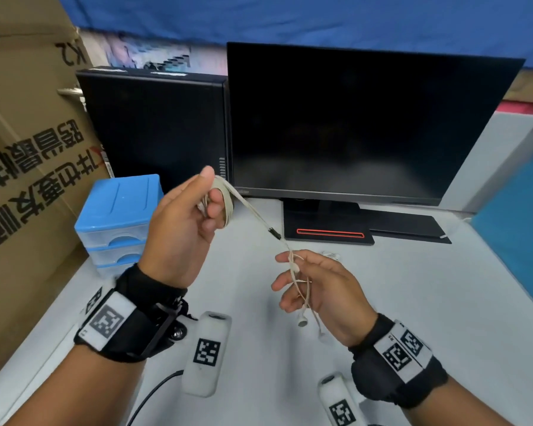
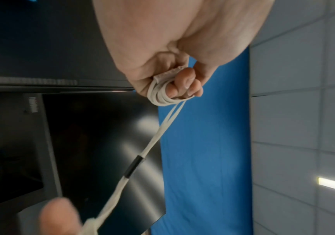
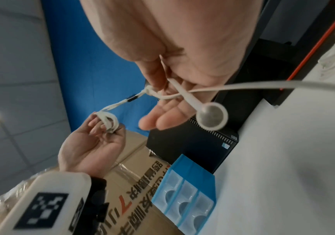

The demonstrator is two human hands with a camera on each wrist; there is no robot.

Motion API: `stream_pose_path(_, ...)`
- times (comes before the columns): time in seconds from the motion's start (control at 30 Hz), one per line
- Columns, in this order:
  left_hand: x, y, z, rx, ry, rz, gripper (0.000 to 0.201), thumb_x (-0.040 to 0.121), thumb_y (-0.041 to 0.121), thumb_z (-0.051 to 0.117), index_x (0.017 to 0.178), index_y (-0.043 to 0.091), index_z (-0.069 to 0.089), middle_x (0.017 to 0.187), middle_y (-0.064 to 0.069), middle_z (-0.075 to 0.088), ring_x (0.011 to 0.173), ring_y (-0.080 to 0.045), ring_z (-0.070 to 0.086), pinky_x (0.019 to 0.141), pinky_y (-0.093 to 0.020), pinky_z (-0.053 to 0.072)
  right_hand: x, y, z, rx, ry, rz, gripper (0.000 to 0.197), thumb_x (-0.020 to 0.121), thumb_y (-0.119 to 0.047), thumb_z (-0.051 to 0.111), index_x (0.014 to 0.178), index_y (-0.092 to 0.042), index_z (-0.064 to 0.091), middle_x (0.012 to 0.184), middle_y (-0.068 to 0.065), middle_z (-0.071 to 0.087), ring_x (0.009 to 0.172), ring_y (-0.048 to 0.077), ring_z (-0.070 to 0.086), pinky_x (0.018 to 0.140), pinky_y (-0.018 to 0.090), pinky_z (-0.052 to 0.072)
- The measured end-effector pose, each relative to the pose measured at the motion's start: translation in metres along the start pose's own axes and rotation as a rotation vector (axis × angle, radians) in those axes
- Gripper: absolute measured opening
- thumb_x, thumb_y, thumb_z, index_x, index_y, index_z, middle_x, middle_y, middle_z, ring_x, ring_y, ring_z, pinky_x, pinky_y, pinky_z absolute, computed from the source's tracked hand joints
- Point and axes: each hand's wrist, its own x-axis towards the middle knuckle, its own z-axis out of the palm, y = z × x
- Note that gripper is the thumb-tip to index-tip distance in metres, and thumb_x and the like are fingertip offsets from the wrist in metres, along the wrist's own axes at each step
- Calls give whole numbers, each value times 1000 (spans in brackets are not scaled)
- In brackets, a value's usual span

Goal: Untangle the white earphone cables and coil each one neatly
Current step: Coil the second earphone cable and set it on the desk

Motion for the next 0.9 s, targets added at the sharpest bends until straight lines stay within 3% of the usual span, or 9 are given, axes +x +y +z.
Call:
stream_pose_path(0.13,4,45,16,-95,-120,96,26,94,30,53,72,17,48,55,9,49,45,-3,39,50,-18,24,4,-11,-9,89,-72,58,32,100,-22,45,120,-8,66,81,20,69,49,28,61,53,32,50)
stream_pose_path(0.3,15,78,47,-89,-227,210,32,99,28,47,70,15,48,52,8,49,43,-4,35,57,-24,21,2,-11,-10,-43,-234,123,31,94,-21,53,117,-9,68,75,19,70,57,26,67,62,33,54)
stream_pose_path(0.43,22,69,68,-43,-284,178,26,99,26,49,76,13,49,56,7,54,45,-4,42,54,-22,28,-1,-9,-7,-8,-390,145,52,80,-7,42,127,-8,63,102,29,68,95,41,67,97,49,50)
stream_pose_path(0.5,22,63,76,15,-311,165,26,100,25,48,77,13,50,59,7,55,46,-3,43,53,-19,31,-1,-12,-4,40,-429,81,56,79,-19,51,132,-6,56,114,27,66,108,43,62,104,47,43)
stream_pose_path(0.6,19,58,84,62,-279,142,31,101,21,48,71,14,53,62,5,54,49,-3,42,46,-13,32,5,-27,2,62,-382,-50,77,75,-47,69,138,-8,48,115,14,69,108,30,64,105,47,39)
stream_pose_path(0.67,19,52,86,127,-264,130,32,100,19,49,69,12,53,58,5,53,48,-4,39,43,-13,29,9,-40,6,81,-345,-137,86,74,-53,71,141,-8,42,122,20,65,114,35,61,109,52,33)
stream_pose_path(0.73,18,45,83,208,-248,113,32,99,18,51,68,11,54,56,4,52,47,-5,38,42,-13,28,11,-53,11,88,-291,-221,78,77,-47,73,137,-7,43,115,19,67,100,35,65,103,50,42)
stream_pose_path(0.8,19,38,75,259,-240,83,32,98,18,53,67,11,55,55,4,52,47,-6,38,41,-13,30,13,-58,14,95,-171,-286,51,82,-26,72,124,-6,52,93,12,68,69,23,62,81,42,54)
stream_pose_path(0.9,20,33,65,278,-242,19,32,98,20,53,68,11,55,52,6,51,43,-5,38,46,-16,30,18,-54,15,131,5,-333,17,83,-13,70,96,-9,60,73,6,60,48,12,43,52,25,45)
